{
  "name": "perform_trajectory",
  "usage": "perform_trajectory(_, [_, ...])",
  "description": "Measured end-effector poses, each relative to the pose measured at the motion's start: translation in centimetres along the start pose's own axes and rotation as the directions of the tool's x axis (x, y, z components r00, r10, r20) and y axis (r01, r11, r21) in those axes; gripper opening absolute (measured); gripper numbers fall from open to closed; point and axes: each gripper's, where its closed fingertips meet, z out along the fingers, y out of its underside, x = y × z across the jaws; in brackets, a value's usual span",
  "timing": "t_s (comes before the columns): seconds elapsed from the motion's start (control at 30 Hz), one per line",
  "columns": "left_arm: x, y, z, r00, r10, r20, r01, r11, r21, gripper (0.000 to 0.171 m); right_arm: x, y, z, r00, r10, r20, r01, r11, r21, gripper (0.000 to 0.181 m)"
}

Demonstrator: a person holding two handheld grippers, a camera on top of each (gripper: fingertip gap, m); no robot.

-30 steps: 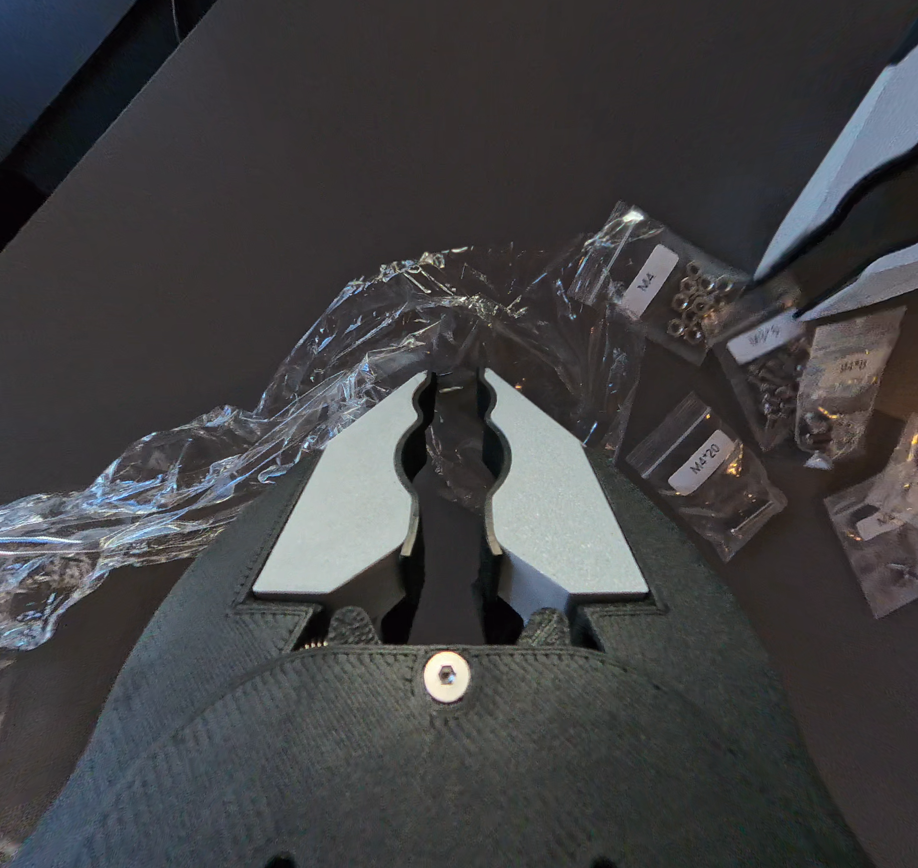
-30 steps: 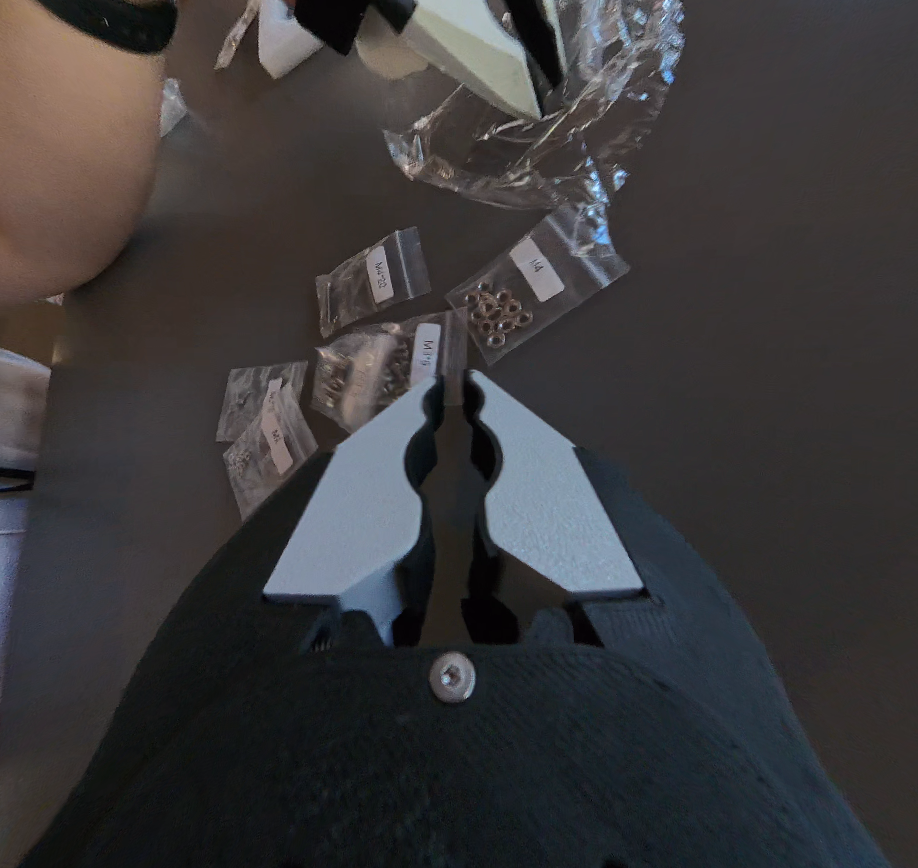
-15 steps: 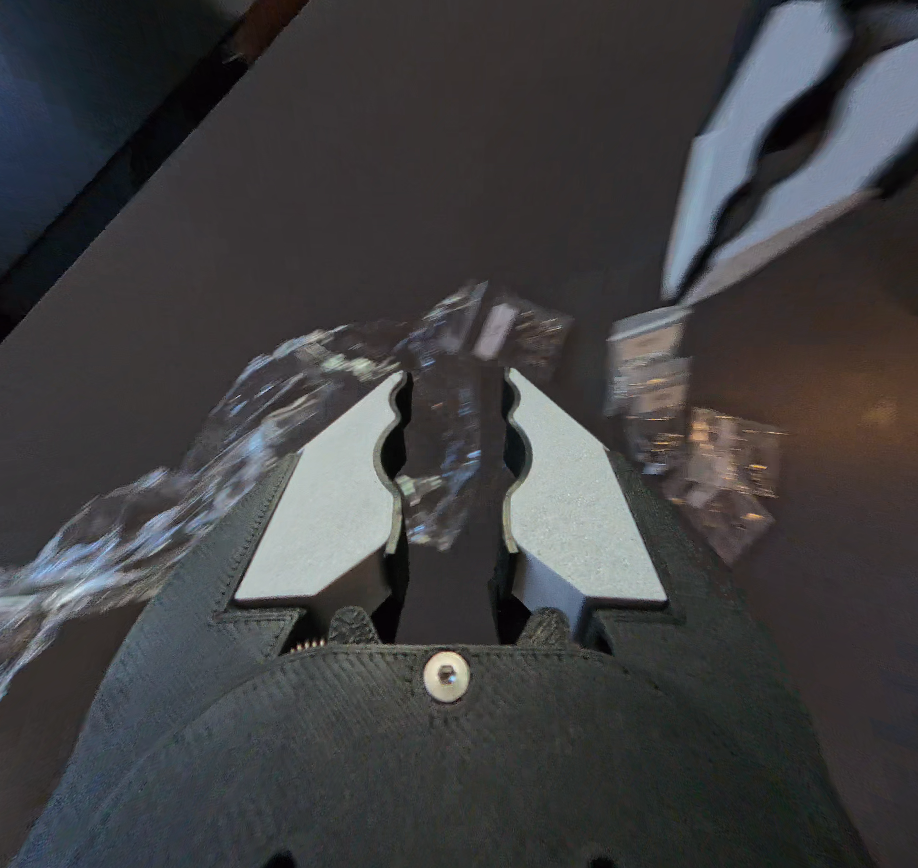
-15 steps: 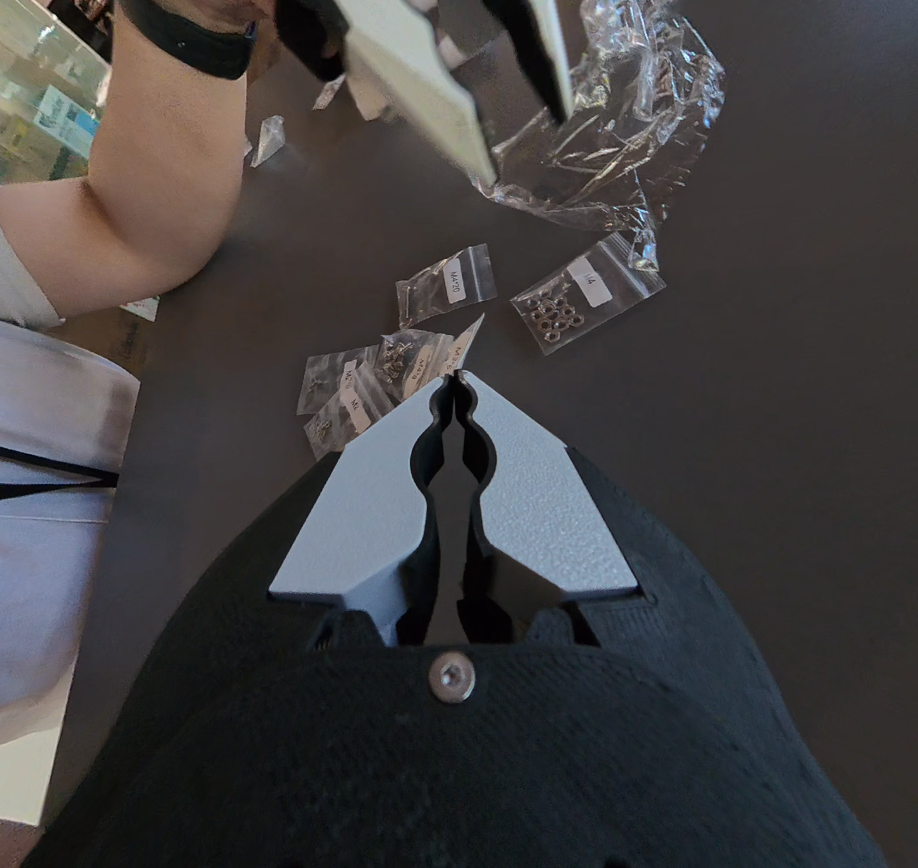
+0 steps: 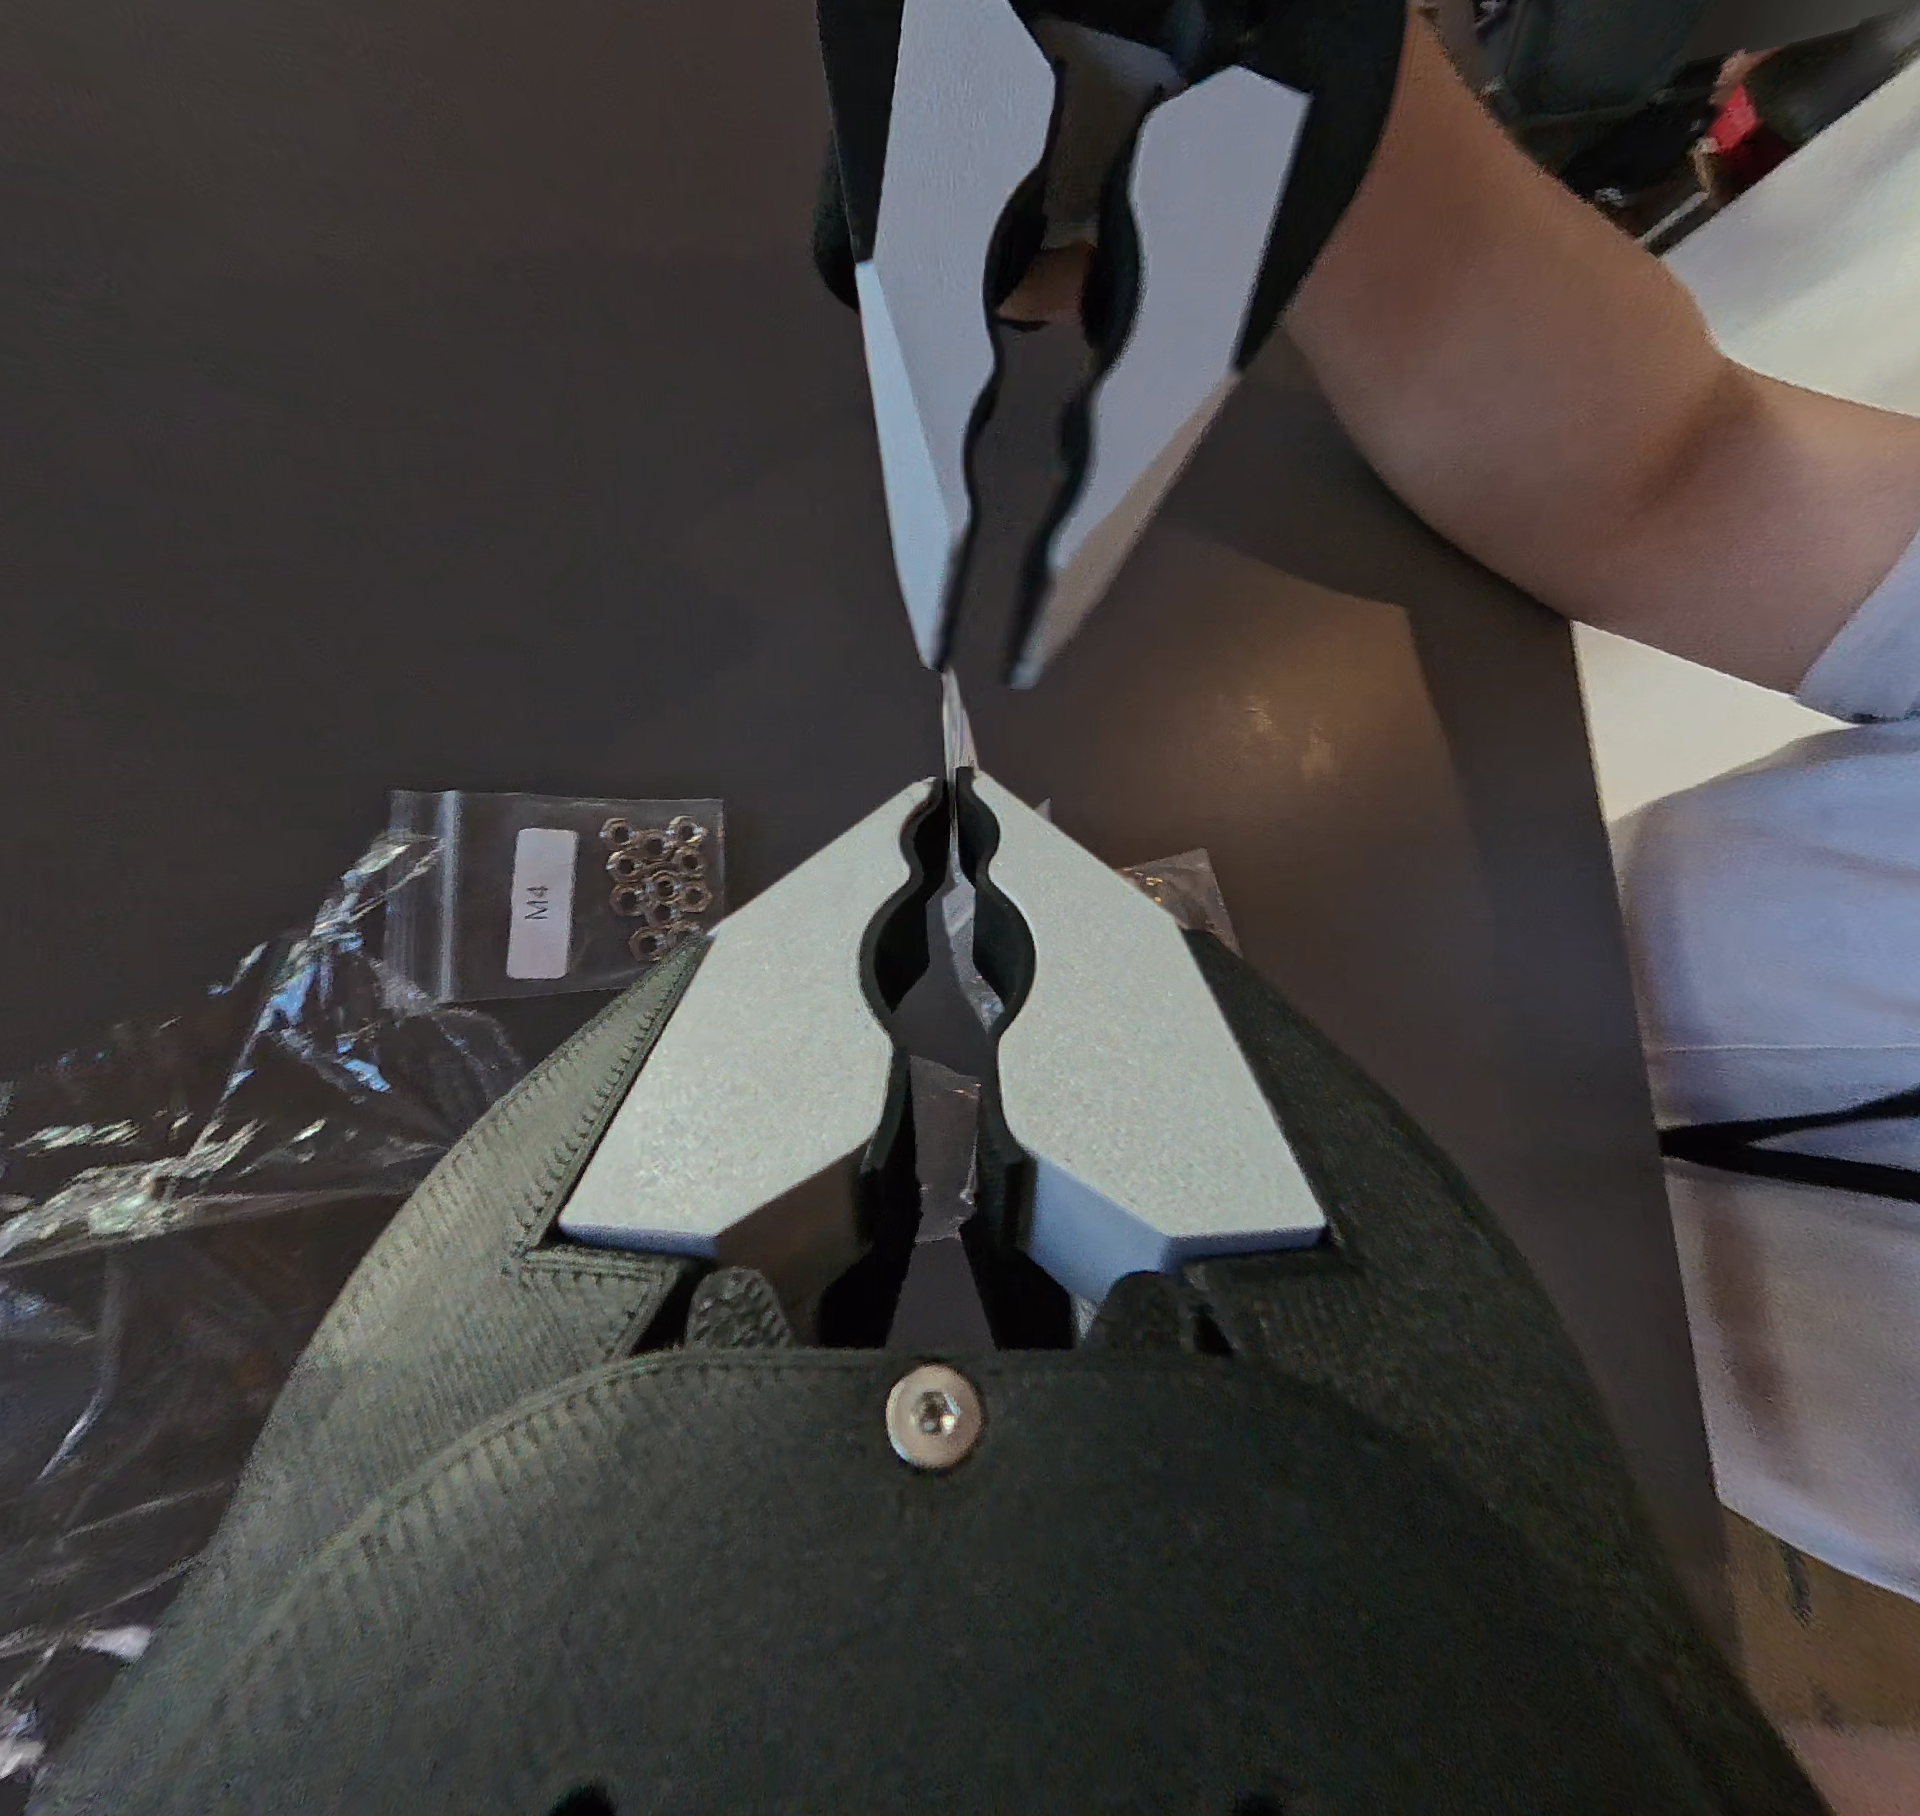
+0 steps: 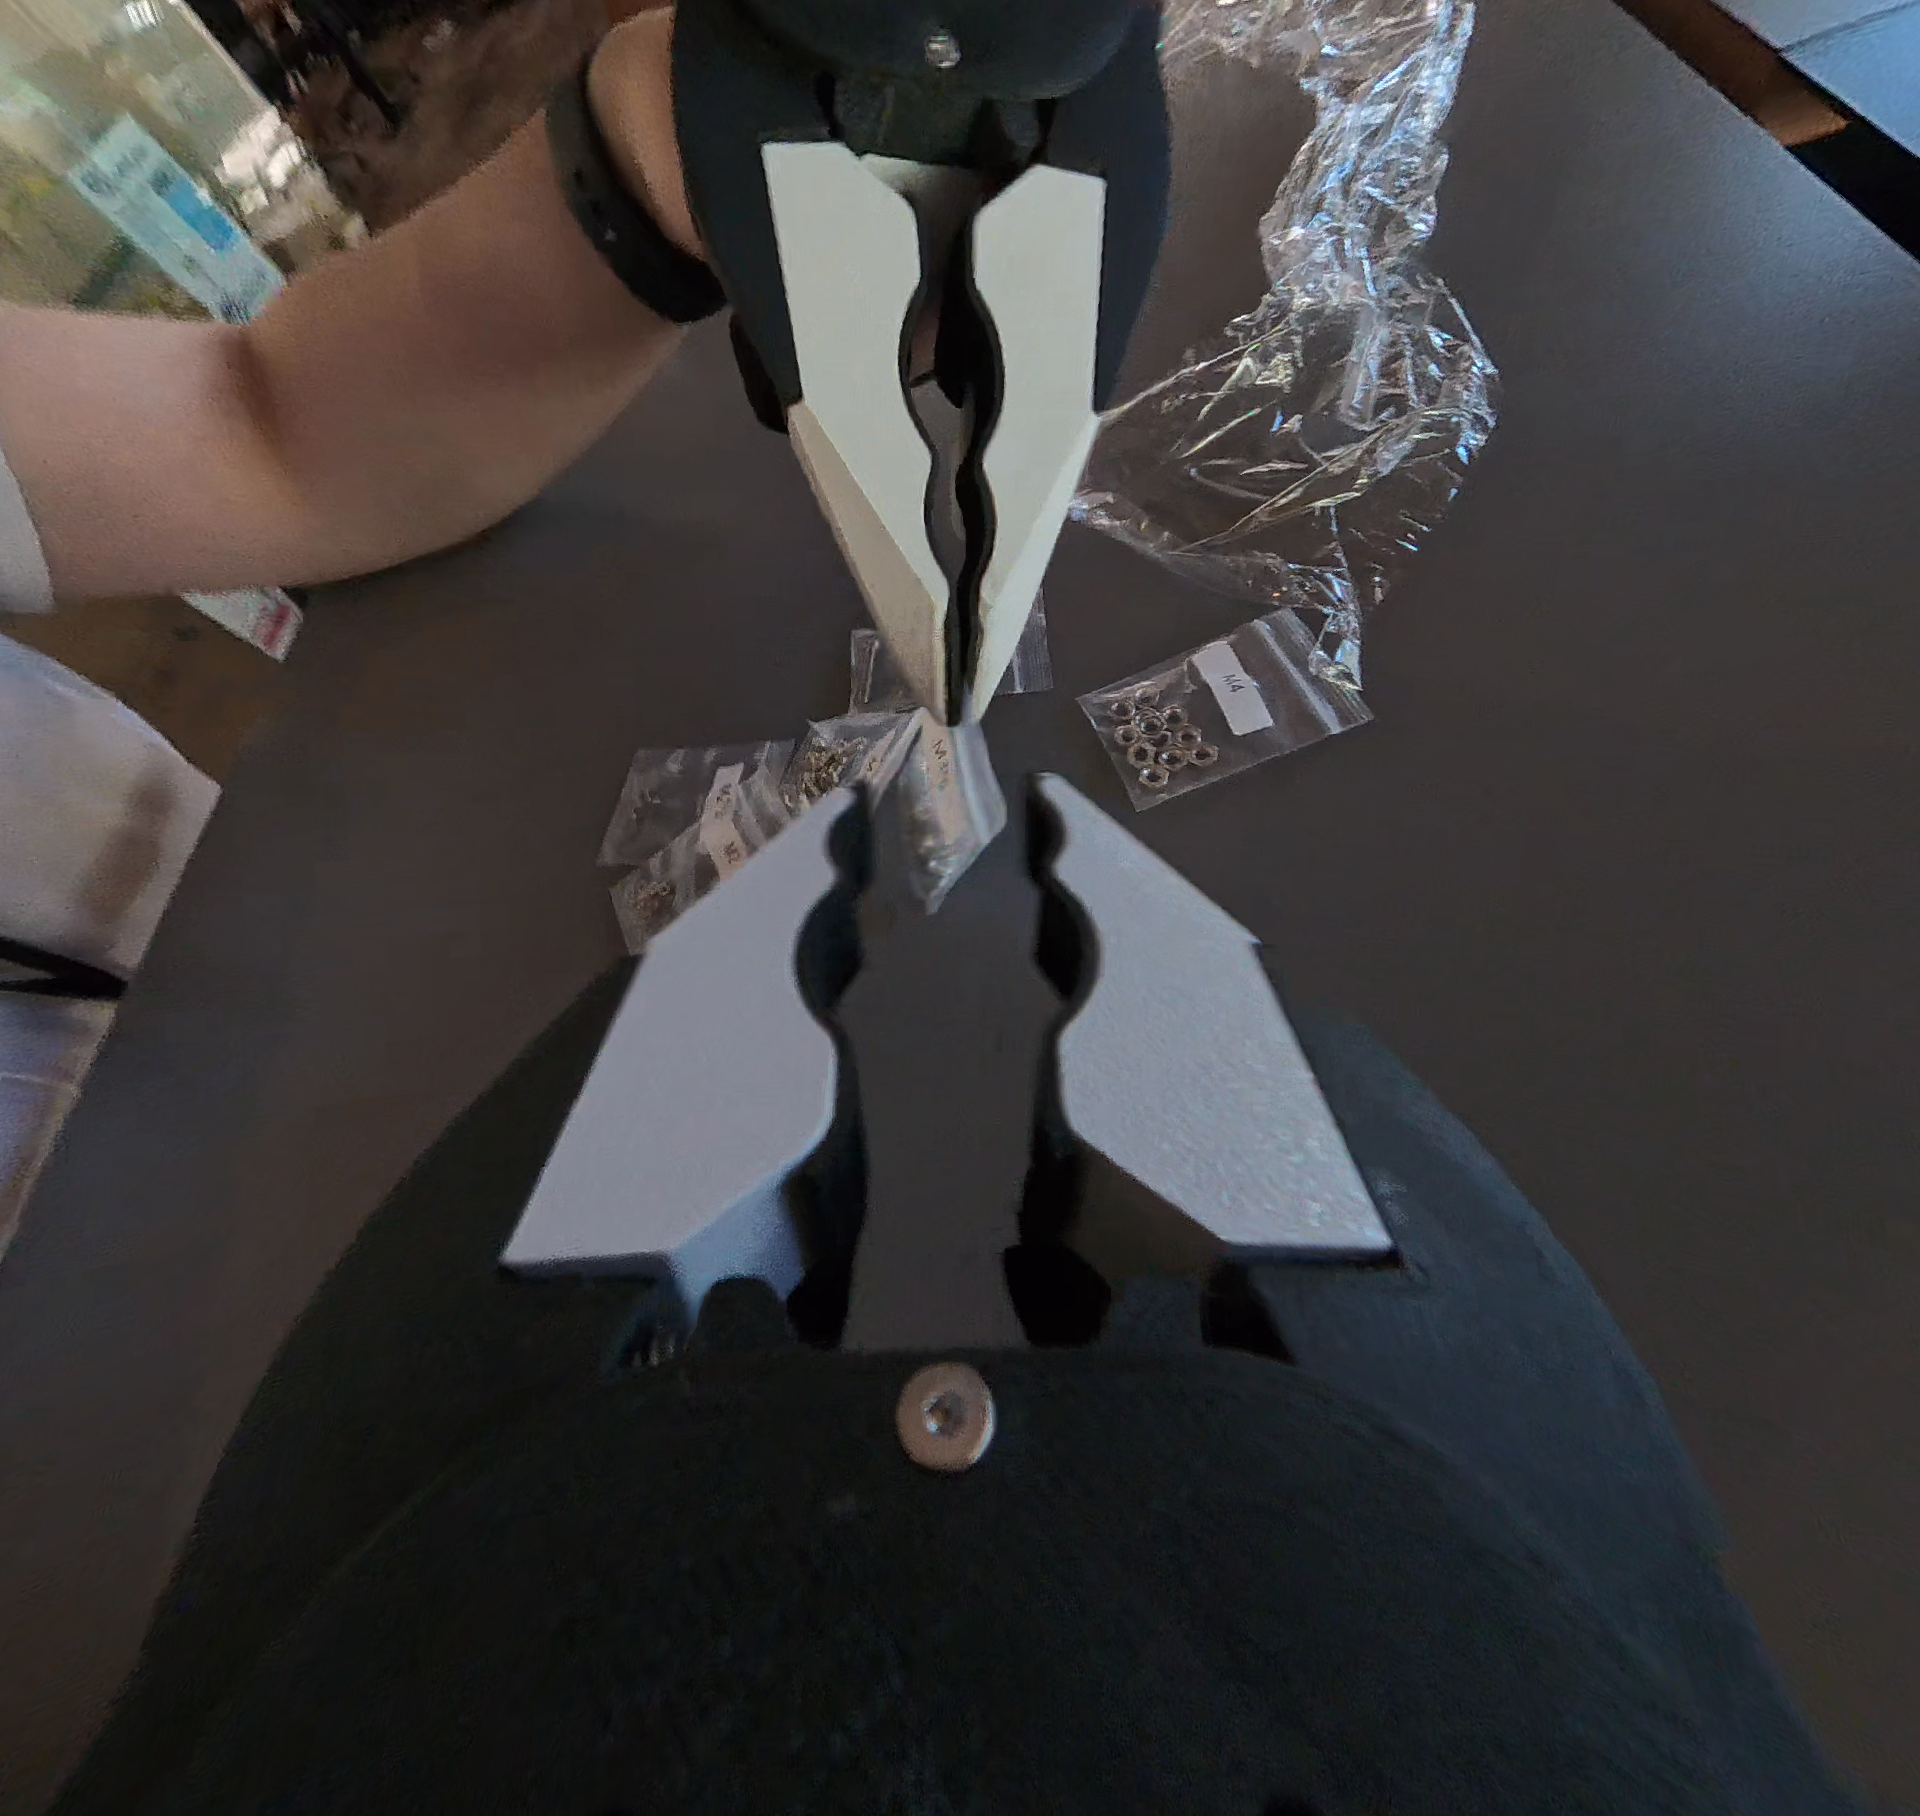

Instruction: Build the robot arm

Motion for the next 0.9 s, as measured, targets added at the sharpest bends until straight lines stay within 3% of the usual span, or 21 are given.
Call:
perform_trajectory(0.03, [-0.2,-0.2,-0.3,1.000,-0.007,0.024,0.007,1.000,0.010,0.000,0.2,0.0,-0.2,1.000,0.029,0.005,-0.029,0.999,0.017,0.040])
perform_trajectory(0.2, [2.2,-2.8,-2.5,0.999,-0.020,0.036,0.016,0.992,0.129,0.000,-0.6,-2.3,-1.1,0.992,0.056,0.112,-0.074,0.983,0.169,0.032])
perform_trajectory(0.33, [6.2,-4.5,-4.7,0.999,0.007,0.053,-0.020,0.967,0.253,0.000,-4.2,-5.4,-1.6,0.974,-0.046,0.221,-0.014,0.965,0.263,0.031])
perform_trajectory(0.43, [8.2,-4.6,-6.2,0.995,-0.026,0.095,-0.004,0.954,0.301,0.000,-8.0,-6.7,-1.4,0.942,-0.129,0.309,0.047,0.965,0.259,0.027])
perform_trajectory(0.5, [9.5,-4.3,-7.2,0.992,-0.046,0.120,0.003,0.943,0.334,0.000,-9.6,-7.4,-1.1,0.935,-0.174,0.311,0.098,0.965,0.243,0.020])
perform_trajectory(0.57, [11.2,-3.8,-8.2,0.991,-0.049,0.124,-0.001,0.926,0.377,0.000,-10.9,-8.2,-0.6,0.929,-0.192,0.317,0.118,0.964,0.239,0.000])
perform_trajectory(0.73, [14.2,-1.7,-10.8,0.985,-0.088,0.149,0.011,0.893,0.450,0.000,-13.9,-9.3,1.6,0.933,-0.142,0.331,0.095,0.984,0.153,0.000])
perform_trajectory(0.83, [18.7,0.0,-14.5,0.994,-0.061,0.091,-0.004,0.809,0.587,0.026,-15.5,-9.1,2.9,0.947,-0.114,0.300,0.094,0.992,0.082,0.000])
perform_trajectory(0.9, [22.3,2.9,-17.5,0.991,-0.034,0.131,-0.059,0.763,0.643,0.030,-16.2,-9.4,3.9,0.961,-0.067,0.267,0.054,0.997,0.054,0.000])
